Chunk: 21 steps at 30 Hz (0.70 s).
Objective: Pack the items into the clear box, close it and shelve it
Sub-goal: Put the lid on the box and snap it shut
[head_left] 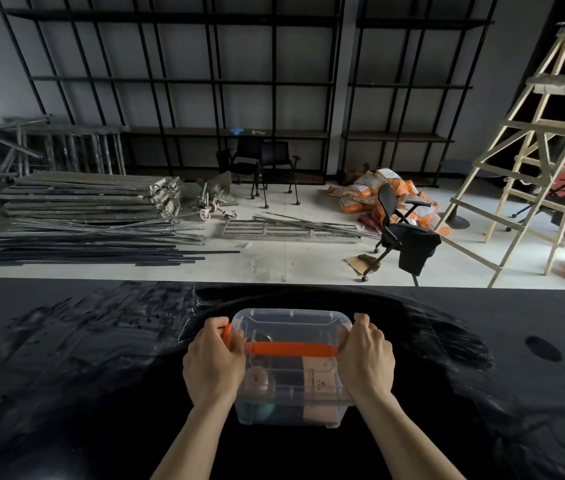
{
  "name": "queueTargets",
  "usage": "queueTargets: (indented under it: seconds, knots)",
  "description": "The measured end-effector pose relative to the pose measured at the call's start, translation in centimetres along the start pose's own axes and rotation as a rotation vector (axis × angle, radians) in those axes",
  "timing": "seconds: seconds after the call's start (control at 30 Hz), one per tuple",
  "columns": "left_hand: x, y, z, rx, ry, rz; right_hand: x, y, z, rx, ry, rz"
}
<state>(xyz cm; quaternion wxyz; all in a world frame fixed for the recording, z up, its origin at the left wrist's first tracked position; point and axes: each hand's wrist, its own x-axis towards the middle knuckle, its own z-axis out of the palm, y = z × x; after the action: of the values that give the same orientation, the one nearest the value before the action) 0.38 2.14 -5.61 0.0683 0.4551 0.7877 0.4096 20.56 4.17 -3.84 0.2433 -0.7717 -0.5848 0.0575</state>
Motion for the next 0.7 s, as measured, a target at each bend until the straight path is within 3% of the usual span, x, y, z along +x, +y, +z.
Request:
queueTargets:
  seconds: [0.43,0.53,0.63,0.7]
  knots:
    - [0.0,0.0,0.2,0.028,-0.01,0.083,0.0,0.1,0.3,-0.017,-0.016,-0.028]
    - [0.1,-0.2,0.3,0.009,-0.141,-0.011,0.3,0.6,0.7,0.117,-0.091,0.043]
    - [0.5,-0.3,0.1,-0.316,-0.412,-0.238,0.8,1.5,0.8,0.429,-0.285,0.18]
    - [0.3,0.1,-0.3,-0.568,-0.501,-0.365,0.7,2.4,1.2,0.701,-0.373,0.259]
